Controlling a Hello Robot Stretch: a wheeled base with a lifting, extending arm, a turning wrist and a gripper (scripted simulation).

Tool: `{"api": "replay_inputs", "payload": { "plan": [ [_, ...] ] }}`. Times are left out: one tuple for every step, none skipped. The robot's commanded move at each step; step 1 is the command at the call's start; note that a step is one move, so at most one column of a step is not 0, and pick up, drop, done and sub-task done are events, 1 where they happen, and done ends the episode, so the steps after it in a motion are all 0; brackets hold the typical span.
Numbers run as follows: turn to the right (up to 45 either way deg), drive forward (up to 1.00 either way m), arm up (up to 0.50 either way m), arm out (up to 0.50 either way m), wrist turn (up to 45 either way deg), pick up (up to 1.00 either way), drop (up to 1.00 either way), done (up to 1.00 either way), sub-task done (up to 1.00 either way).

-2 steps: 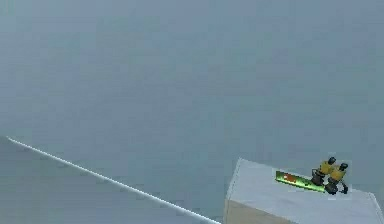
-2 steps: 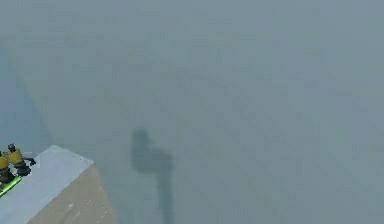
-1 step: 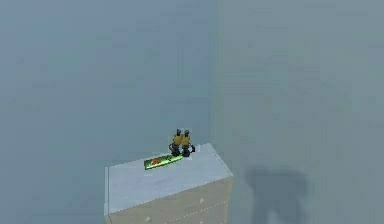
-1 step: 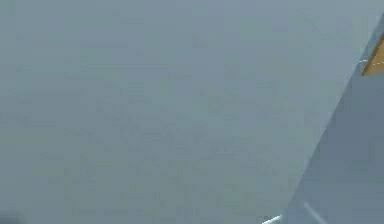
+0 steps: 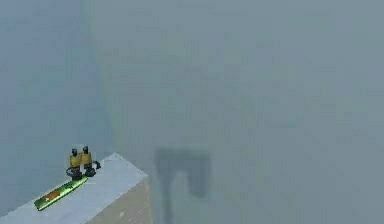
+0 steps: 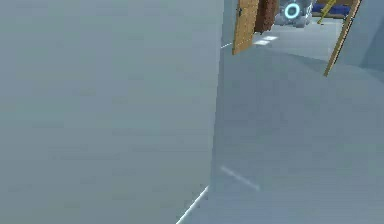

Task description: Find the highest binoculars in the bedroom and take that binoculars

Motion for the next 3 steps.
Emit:
{"api": "replay_inputs", "payload": {
  "plan": [
    [0.0, 0.25, 0.00, 0.00, 0.0, 0.00, 0.00, 0.00, 0.00],
    [-45.0, 0.00, 0.00, 0.00, 0.0, 0.00, 0.00, 0.00, 0.00],
    [-45.0, 0.00, 0.00, 0.00, 0.0, 0.00, 0.00, 0.00, 0.00]
  ]
}}
